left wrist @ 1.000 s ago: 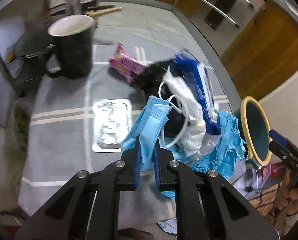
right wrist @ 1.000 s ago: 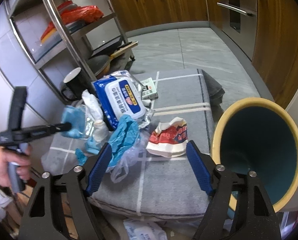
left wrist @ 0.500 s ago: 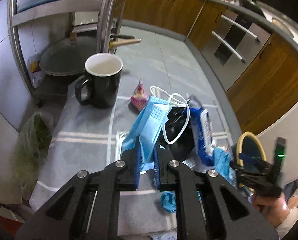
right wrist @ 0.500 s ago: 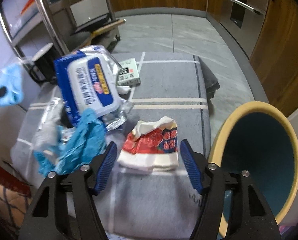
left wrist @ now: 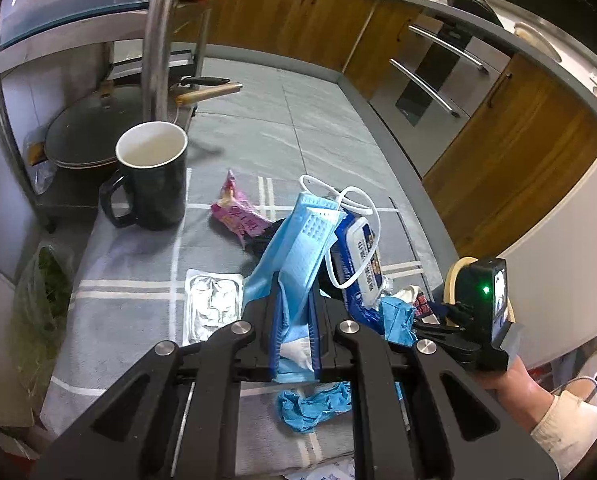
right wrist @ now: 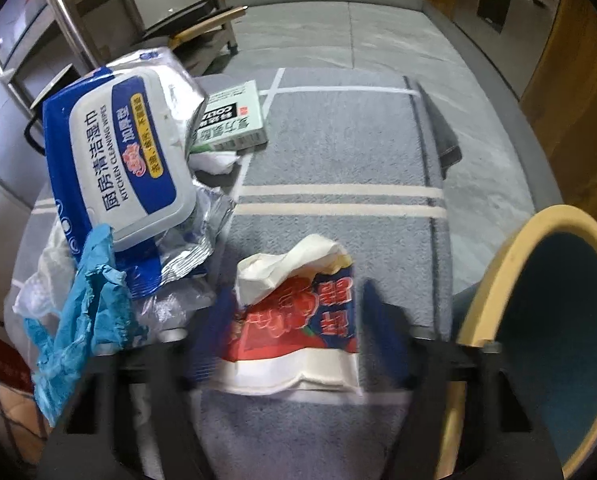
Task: Collect trash
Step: 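Carry the paper cup over the teal bin and open the right gripper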
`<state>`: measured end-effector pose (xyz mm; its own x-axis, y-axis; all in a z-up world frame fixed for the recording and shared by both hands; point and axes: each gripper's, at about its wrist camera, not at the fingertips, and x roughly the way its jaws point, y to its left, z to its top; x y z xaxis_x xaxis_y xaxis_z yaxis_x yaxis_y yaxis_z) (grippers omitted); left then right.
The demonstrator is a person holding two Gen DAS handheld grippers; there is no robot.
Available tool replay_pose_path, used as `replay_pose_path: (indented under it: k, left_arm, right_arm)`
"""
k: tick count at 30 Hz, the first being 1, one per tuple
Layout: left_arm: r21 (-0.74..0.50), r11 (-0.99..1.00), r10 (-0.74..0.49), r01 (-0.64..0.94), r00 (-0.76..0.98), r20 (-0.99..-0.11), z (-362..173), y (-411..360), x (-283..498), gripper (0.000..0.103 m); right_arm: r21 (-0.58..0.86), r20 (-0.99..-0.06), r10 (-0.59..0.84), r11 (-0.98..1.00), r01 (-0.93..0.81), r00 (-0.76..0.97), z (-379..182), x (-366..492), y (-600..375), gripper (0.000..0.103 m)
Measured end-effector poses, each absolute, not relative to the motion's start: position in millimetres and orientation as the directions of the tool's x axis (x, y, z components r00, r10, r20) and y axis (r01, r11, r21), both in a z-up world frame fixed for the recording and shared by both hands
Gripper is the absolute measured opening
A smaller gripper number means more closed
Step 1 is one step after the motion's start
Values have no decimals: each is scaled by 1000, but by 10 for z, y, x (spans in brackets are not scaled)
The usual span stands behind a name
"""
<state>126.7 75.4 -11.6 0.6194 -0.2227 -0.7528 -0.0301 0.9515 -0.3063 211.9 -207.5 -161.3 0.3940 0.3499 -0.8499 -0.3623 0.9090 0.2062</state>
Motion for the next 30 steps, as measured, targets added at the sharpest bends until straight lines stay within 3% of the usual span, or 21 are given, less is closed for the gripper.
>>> replay_pose_path:
  k: [18, 30]
  left_arm:
    - [-294, 952, -282, 89, 634, -720, 86, 243, 1293, 10]
    - [-286, 924, -382, 255, 572, -725, 94, -633, 1321, 10]
  right_arm:
    - [233, -756, 374, 920, -314, 537, -897, 1685, -2678, 49]
    - [299, -649, 372, 927, -227, 663, -436, 1059, -3558, 49]
